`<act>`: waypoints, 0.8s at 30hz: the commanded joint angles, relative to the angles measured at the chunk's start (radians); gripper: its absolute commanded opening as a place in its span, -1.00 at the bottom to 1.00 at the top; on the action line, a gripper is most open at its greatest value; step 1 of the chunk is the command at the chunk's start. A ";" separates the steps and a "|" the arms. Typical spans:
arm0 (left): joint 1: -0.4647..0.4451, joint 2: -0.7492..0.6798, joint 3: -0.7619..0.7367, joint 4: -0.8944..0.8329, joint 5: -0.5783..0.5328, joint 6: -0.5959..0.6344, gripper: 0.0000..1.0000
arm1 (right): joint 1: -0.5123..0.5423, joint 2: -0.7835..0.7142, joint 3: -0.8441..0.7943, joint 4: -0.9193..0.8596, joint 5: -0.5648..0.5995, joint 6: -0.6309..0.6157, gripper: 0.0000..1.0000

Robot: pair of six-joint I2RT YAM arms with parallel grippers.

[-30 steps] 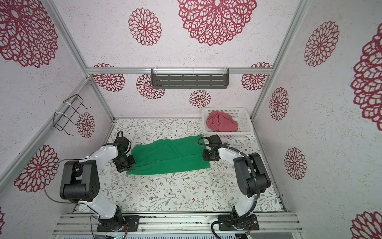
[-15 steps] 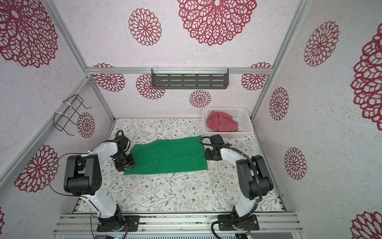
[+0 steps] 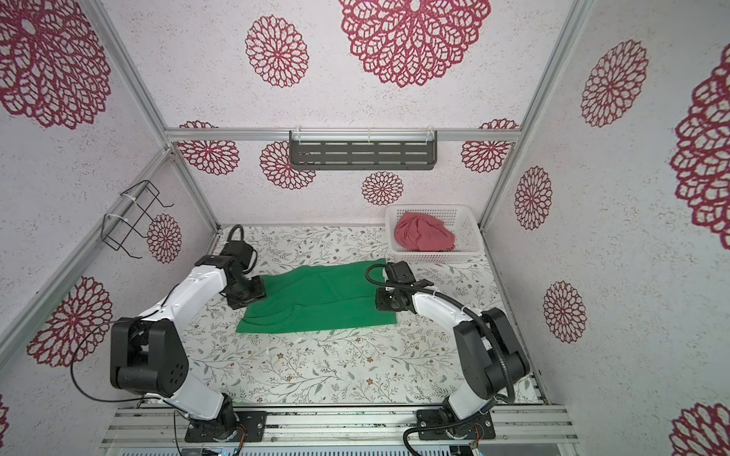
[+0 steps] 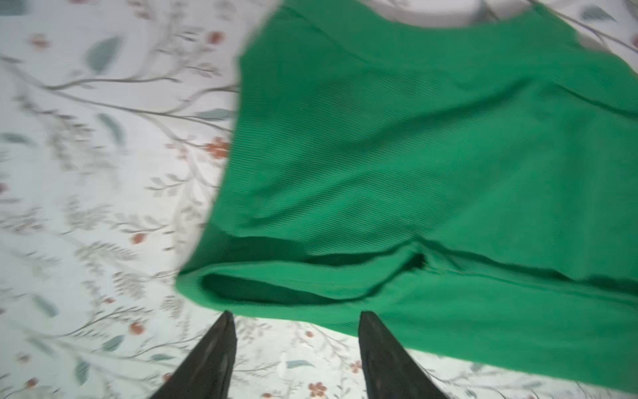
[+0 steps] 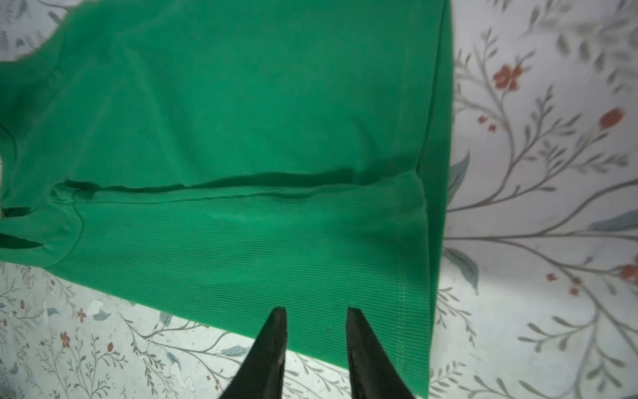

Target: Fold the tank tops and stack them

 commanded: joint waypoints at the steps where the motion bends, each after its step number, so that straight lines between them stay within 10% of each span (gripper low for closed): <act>1: -0.087 0.052 -0.039 0.149 0.129 -0.102 0.13 | -0.008 0.010 -0.017 0.055 -0.005 0.065 -0.35; 11: -0.251 0.238 -0.055 0.239 0.210 -0.149 0.09 | -0.006 0.013 -0.103 0.043 0.034 0.091 -0.36; 24: -0.340 0.090 -0.362 0.207 0.338 -0.207 0.07 | 0.039 -0.218 -0.336 -0.113 0.024 0.177 -0.36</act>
